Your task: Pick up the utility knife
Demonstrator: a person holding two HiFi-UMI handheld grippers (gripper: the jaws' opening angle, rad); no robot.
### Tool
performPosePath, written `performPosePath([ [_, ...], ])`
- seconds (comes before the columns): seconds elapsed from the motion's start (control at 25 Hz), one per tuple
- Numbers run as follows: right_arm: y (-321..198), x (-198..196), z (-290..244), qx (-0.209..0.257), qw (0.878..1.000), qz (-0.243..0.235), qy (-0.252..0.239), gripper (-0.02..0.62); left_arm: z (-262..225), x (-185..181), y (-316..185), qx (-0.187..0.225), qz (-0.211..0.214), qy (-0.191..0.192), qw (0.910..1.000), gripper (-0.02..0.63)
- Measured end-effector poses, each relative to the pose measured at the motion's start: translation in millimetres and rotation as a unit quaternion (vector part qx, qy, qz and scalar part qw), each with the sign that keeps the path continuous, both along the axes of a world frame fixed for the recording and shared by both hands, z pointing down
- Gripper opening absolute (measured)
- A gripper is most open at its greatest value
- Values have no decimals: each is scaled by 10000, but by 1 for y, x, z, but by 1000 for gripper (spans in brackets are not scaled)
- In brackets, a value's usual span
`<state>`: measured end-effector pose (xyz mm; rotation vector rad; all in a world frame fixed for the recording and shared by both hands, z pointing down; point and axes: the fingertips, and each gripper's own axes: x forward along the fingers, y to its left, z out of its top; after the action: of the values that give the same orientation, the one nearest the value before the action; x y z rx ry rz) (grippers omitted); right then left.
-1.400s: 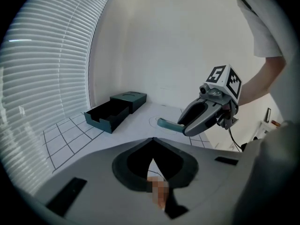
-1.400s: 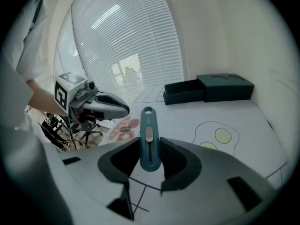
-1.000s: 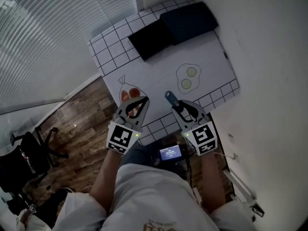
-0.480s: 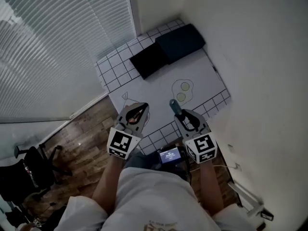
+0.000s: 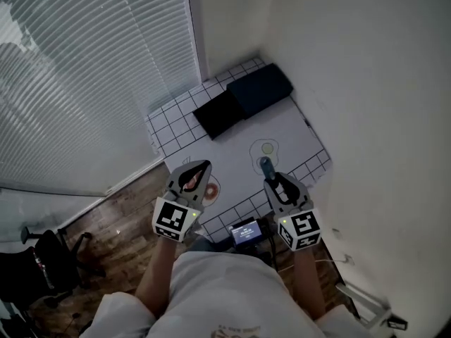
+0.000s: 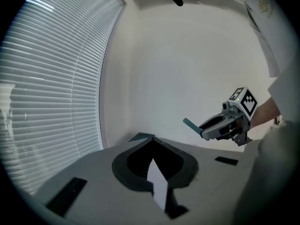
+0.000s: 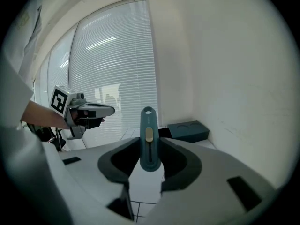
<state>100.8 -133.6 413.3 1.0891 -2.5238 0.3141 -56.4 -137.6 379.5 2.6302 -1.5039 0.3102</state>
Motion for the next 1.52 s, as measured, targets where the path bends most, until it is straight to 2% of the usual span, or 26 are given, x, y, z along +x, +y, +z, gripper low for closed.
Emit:
performPosePath([
  [0.24,-3,-1,-26,469,9989,22,64,137,-24,-4,-6,243,-51,90,9997,5],
  [0.32,-3,-2,-34,532,9985,68,-61,137,-30,-4,-7,315,-42,110,9994,5],
  [0.6,-9,-4,-46,635,9972,221,-343,137,-41,-4,-15,459,13,174,9988,5],
  [1.52,-10,-4,-56,750,9957,254,-492,137,-44,-6,-10,539,-99,247,9982,5],
])
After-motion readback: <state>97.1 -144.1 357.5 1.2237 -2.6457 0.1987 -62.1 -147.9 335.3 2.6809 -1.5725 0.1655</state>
